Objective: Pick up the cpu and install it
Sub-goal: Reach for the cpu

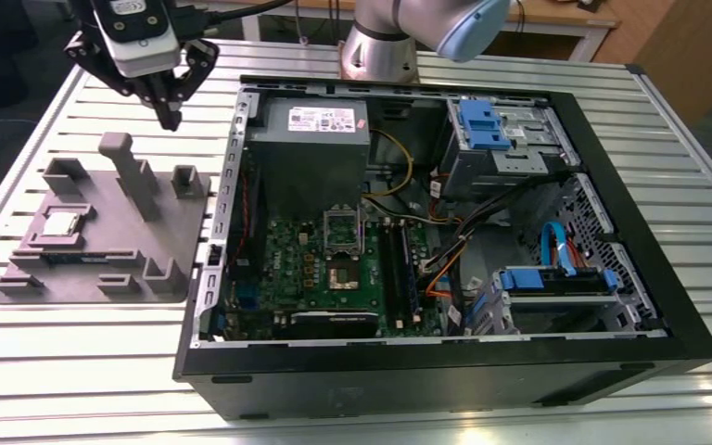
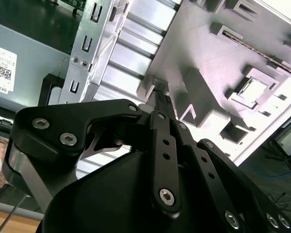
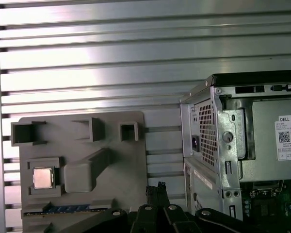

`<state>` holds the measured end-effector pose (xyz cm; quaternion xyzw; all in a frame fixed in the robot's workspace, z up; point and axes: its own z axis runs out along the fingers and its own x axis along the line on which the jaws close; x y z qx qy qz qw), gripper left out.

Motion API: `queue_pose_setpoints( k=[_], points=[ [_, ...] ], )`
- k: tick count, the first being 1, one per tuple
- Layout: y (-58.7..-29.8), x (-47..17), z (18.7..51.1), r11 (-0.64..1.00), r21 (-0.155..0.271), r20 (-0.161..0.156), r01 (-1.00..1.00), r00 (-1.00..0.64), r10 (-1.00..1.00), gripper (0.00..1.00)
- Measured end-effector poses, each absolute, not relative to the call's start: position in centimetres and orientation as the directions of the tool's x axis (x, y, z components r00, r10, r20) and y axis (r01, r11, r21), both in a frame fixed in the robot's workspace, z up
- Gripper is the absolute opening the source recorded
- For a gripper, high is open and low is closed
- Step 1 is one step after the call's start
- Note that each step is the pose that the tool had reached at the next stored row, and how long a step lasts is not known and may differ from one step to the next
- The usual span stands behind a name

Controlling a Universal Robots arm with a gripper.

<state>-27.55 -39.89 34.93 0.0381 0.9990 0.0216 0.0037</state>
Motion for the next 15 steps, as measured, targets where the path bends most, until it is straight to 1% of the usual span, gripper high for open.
queue_pose_setpoints(
  k=[15],
  points=[
    [-39.89, -28.22, 34.79, 0.996, 0.043, -0.005, 0.076, -0.997, 0.076, 0.10]
  ],
)
